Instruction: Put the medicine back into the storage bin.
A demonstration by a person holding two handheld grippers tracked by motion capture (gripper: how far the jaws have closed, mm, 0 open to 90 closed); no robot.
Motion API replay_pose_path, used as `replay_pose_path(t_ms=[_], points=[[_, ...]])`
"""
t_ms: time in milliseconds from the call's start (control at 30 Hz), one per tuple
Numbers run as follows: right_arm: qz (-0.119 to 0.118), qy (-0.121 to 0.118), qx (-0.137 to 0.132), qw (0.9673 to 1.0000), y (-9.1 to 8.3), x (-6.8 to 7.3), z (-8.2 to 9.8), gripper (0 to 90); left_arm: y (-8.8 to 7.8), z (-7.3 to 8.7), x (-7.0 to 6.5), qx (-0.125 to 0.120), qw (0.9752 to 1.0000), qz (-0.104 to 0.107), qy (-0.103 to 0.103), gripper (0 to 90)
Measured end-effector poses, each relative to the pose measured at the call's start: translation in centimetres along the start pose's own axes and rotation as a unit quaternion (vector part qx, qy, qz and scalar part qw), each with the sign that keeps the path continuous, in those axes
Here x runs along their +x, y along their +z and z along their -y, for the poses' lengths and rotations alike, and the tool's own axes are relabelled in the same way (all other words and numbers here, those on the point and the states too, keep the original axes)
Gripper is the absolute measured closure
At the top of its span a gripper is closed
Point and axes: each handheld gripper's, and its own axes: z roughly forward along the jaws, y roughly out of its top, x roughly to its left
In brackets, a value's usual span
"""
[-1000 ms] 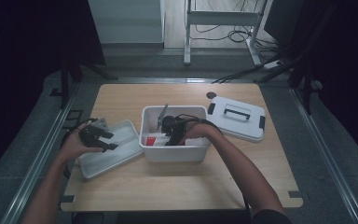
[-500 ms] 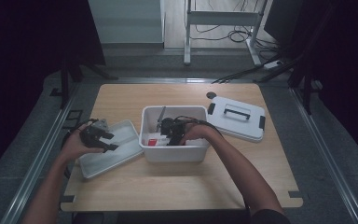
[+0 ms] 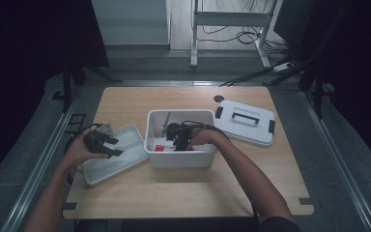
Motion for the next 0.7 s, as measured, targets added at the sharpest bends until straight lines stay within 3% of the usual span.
replay_pose_path(t_ms=[200, 433, 600, 700], points=[[0.009, 0.006, -0.021, 0.9997, -1.2, 0.0, 0.3, 43.1, -0.1, -0.1, 0.0, -0.002, 1.0000, -0.003, 0.000, 43.0], [0.033, 0.013, -0.071, 0.9969, -4.6, 0.4, 1.1, 43.3, -0.1, -0.1, 0.2, -0.003, 1.0000, -0.007, -0.005, 42.9], [0.051, 0.023, -0.116, 0.9917, -7.3, 1.1, 2.2, 43.1, -0.2, -0.4, 0.2, -0.002, 0.9999, -0.009, -0.008, 42.7], [0.056, 0.028, -0.151, 0.9866, -8.7, 1.4, 3.0, 43.3, -0.3, -0.5, 0.2, -0.002, 0.9999, -0.012, -0.011, 42.6]])
